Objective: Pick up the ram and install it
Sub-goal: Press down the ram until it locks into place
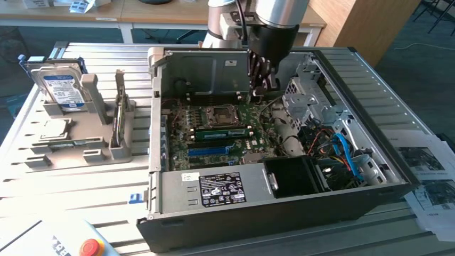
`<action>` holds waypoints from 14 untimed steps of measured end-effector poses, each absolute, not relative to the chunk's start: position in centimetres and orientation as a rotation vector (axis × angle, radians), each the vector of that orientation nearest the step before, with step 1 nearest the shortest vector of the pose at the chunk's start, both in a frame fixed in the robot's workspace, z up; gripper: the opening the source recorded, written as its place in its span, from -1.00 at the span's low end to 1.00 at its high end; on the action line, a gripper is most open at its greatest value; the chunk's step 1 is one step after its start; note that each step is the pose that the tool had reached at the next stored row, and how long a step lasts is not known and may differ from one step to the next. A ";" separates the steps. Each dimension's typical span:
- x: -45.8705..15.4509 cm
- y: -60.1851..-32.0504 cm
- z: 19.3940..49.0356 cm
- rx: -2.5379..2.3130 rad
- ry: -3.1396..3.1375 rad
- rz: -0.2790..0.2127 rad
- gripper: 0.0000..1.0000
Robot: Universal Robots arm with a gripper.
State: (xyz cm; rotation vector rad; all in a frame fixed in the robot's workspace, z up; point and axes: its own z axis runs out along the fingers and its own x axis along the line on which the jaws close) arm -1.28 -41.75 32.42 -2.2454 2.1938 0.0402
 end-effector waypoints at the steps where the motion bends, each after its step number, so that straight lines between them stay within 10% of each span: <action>1: -1.3 -41.7 32.3 -2.245 2.194 0.040 -0.80; 14: -1.3 -41.9 30.6 -2.245 2.194 0.040 -0.80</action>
